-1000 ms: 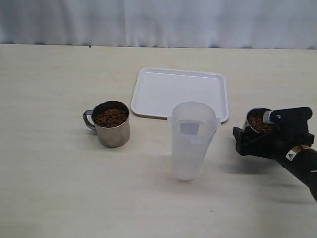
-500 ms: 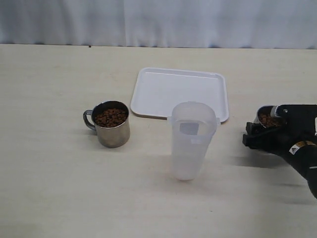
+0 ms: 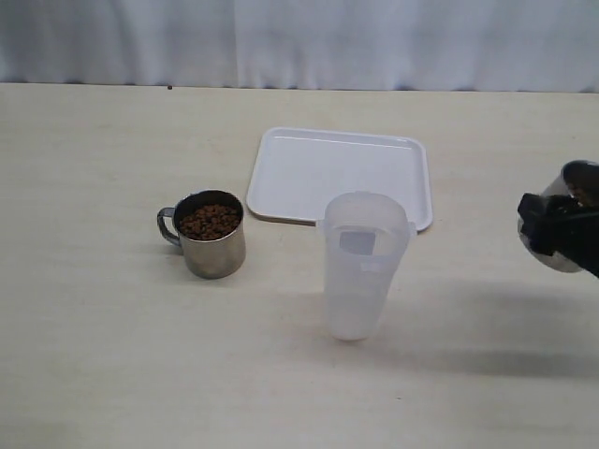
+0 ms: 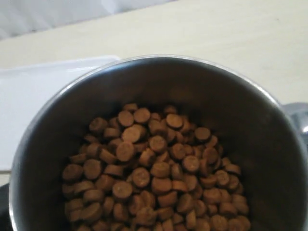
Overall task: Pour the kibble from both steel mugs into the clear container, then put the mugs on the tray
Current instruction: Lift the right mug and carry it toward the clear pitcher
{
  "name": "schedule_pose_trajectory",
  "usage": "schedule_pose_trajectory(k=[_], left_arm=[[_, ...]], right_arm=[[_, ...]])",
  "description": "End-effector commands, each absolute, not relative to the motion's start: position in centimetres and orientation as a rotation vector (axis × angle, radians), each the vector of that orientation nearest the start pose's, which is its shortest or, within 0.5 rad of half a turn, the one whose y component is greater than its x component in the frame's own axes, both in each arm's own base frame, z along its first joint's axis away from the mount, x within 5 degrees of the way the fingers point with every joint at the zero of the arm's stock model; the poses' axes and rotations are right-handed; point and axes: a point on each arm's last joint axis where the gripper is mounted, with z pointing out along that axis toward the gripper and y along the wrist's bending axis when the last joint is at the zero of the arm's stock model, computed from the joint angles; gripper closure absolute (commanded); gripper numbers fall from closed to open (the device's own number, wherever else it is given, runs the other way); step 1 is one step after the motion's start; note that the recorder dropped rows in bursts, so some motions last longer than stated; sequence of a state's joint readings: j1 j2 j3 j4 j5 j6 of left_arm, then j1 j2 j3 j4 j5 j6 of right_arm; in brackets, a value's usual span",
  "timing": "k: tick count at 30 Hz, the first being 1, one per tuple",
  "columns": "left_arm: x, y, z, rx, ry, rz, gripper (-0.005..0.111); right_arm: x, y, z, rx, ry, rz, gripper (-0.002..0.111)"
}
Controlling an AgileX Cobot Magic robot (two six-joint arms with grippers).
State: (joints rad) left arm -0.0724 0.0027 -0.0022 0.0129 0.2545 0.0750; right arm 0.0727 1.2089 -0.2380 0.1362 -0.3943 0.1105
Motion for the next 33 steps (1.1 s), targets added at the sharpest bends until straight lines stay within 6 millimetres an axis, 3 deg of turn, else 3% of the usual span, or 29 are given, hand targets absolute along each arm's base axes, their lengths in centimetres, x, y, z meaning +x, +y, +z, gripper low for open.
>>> schedule_pose_trajectory(k=[1,5,9,17,33], left_arm=[[5.5,-0.4,19.1,0.136,1.719,0.017,0.107],[5.5,-0.4,19.1,0.136,1.719,0.017,0.107],[5.5,-0.4,19.1,0.136,1.719,0.017,0.107],[5.5,-0.4,19.1,0.136,1.719,0.017,0.107],[5.5,-0.4,19.1,0.136,1.719,0.017,0.107]], right_arm=[[18.5,1.5,20.9,0.215,1.887,0.284,0.104],[18.3,2.9,22.0,0.068,1.839,0.423,0.104],[18.7,3.4,22.1,-0.026,1.882,0.424,0.104],[20.0,1.9,22.8,-0.086,2.096,0.094,0.103],[19.7,5.8,24.0,-0.400,2.157,-0.155,0.103]])
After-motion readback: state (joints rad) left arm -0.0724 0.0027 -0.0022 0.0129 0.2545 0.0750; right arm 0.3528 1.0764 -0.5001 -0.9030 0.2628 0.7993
